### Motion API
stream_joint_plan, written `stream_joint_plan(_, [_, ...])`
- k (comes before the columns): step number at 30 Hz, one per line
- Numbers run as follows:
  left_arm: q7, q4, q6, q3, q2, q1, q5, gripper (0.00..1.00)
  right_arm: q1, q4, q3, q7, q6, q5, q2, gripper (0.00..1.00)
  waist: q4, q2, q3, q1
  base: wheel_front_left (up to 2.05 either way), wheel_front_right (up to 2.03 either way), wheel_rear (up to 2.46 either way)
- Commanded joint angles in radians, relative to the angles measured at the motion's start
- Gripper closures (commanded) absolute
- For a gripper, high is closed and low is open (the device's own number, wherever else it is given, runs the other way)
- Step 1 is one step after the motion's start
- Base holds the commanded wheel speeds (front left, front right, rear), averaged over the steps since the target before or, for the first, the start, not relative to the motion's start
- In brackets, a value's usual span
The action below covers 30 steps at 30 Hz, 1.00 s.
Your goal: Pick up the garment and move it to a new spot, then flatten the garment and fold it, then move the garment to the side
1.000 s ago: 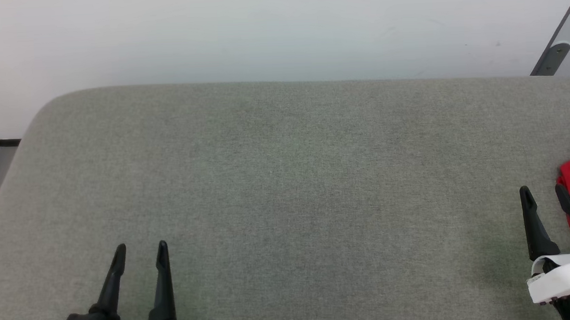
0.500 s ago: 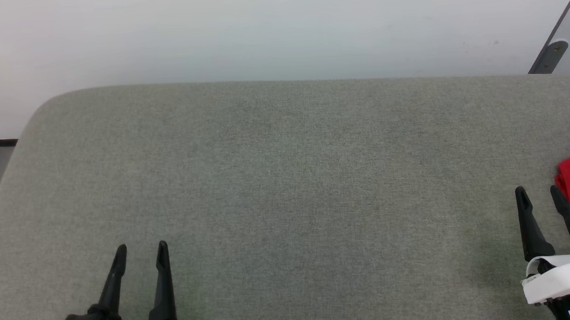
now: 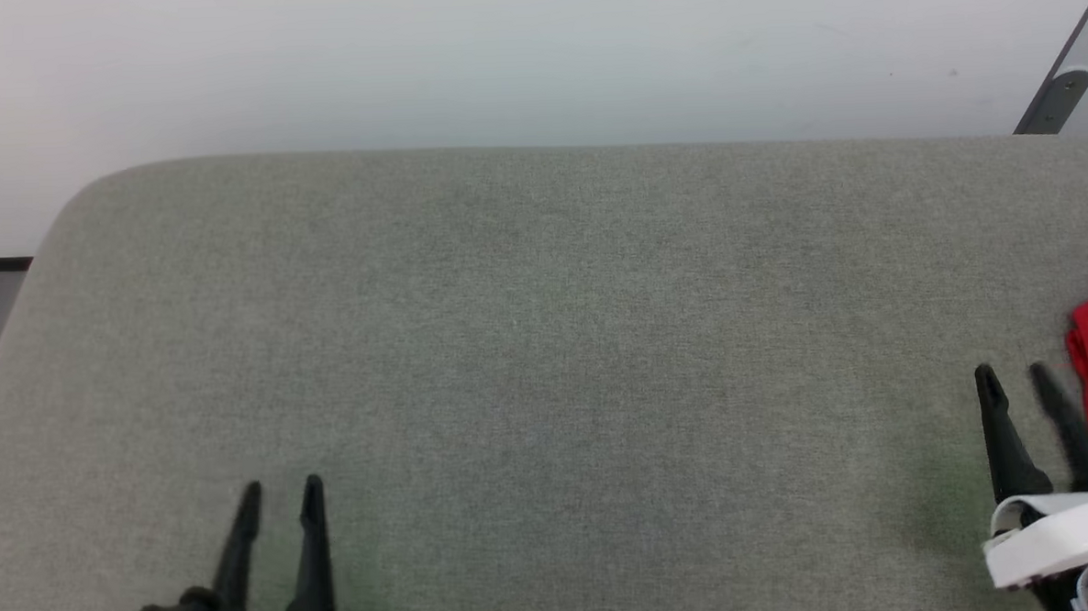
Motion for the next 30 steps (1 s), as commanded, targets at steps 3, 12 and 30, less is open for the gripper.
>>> stream_joint_plan(3, [0.0,0.023,0.0,-0.002,-0.004,0.003,-0.001,1.0,0.008,0.019,0.005,0.003,0.0,0.001,0.014,1.0,0.0,0.0,0.0,0.0,0.0,0.0,0.0])
stream_joint_plan(12, [0.03,0.052,0.002,-0.009,0.003,-0.014,-0.159,1.0,0.018,0.026,-0.011,0.043,0.0,0.118,0.047,1.0,-0.003,0.0,-0.006,0.0,0.0,0.0,0.0])
stream_joint_plan(30, [0.095,0.106,-0.001,-0.018,0.017,-0.066,-0.473,1.0,0.016,0.018,-0.051,0.12,0.0,0.351,0.095,1.0,-0.008,0.0,-0.02,0.0,0.0,0.0,0.0])
